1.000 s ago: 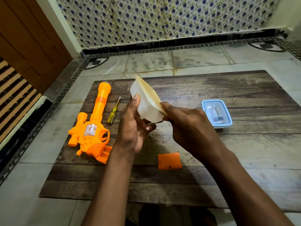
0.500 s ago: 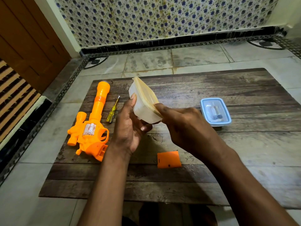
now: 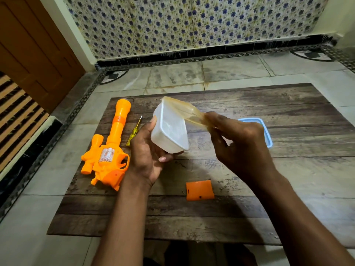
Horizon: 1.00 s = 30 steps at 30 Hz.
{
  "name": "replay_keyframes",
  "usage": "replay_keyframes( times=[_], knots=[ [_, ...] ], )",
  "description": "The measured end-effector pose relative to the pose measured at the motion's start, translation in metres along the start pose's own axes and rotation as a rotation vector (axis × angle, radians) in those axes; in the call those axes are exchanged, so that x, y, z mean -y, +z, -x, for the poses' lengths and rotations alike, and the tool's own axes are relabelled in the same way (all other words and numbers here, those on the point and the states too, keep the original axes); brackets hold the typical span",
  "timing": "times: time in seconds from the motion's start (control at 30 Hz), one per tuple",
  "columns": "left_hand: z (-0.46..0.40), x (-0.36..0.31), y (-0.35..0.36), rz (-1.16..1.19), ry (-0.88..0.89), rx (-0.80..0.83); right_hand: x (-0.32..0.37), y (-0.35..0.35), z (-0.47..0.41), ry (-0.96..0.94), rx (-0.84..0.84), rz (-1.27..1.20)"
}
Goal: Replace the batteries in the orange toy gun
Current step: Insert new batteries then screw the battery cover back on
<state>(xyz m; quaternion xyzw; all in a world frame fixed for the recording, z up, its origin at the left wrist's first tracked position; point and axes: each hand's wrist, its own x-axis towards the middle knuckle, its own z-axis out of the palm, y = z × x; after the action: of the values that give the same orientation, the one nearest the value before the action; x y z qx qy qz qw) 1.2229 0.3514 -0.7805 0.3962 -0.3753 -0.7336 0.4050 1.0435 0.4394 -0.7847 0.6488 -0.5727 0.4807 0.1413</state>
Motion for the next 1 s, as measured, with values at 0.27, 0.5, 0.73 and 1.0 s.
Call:
replay_keyframes(
  times=[0.27,0.5,0.73,1.0],
  knots=[
    [0.000,0.002,0.006,-0.038,-0.019,0.009,-0.008,0.002,-0.017,0.179,-0.248,0.052],
    [0.001,-0.004,0.002,0.088,-0.047,-0.009,-0.025,0.021,-0.043,0.236,-0.295,0.069],
    [-0.001,-0.003,0.007,0.097,-0.041,0.012,-0.050,0.077,-0.077,-0.029,0.141,0.557],
    [-0.003,-0.006,0.004,0.110,-0.040,-0.026,-0.064,0.121,-0.087,-0.025,0.458,0.479]
  ],
)
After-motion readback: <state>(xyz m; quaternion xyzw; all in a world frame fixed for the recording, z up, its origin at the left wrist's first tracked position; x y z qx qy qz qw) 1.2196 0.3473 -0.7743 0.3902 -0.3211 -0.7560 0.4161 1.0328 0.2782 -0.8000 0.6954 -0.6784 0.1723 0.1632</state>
